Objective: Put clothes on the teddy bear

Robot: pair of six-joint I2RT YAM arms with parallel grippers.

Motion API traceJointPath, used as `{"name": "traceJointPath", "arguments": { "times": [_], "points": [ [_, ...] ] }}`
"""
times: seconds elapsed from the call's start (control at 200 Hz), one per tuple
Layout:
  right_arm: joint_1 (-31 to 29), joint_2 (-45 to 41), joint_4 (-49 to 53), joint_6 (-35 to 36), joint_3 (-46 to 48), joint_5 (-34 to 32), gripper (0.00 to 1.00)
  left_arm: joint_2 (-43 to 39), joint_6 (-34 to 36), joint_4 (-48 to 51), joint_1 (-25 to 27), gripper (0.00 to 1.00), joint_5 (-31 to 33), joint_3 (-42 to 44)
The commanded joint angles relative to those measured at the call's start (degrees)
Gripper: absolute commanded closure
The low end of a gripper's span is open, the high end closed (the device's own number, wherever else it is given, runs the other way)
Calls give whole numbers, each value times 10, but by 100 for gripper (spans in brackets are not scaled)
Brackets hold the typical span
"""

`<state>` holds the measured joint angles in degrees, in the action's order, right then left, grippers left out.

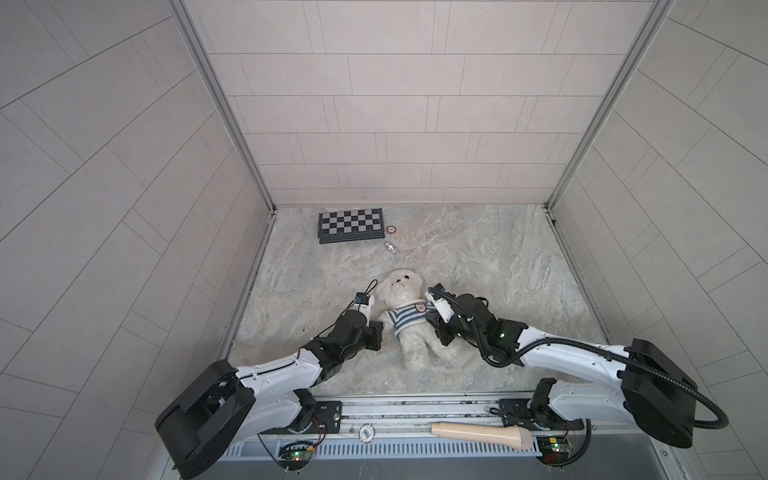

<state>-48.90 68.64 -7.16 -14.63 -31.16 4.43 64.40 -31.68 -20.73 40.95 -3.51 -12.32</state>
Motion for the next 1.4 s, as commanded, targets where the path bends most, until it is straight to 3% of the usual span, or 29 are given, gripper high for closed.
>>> {"name": "traceJointPath", "arguments": {
  "times": [0.0, 0.185, 0.506, 0.871, 1.397],
  "points": [
    [-1, -35, 4, 1, 8, -25, 75, -7, 21, 18, -3, 100, 16, -11],
    [11, -49, 32, 6, -16, -36, 72, -15, 35, 21, -4, 100, 17, -14],
    [50, 25, 18, 4, -63, -4, 72, -15, 40, 19, -3, 100, 17, -22],
    [35, 84, -11, -19, -52, 34, 75, 3, 50, 13, -4, 100, 14, -36],
    [3, 63, -17, -56, -2, 23, 78, 30, 44, 15, -4, 100, 29, -53]
  ]
}}
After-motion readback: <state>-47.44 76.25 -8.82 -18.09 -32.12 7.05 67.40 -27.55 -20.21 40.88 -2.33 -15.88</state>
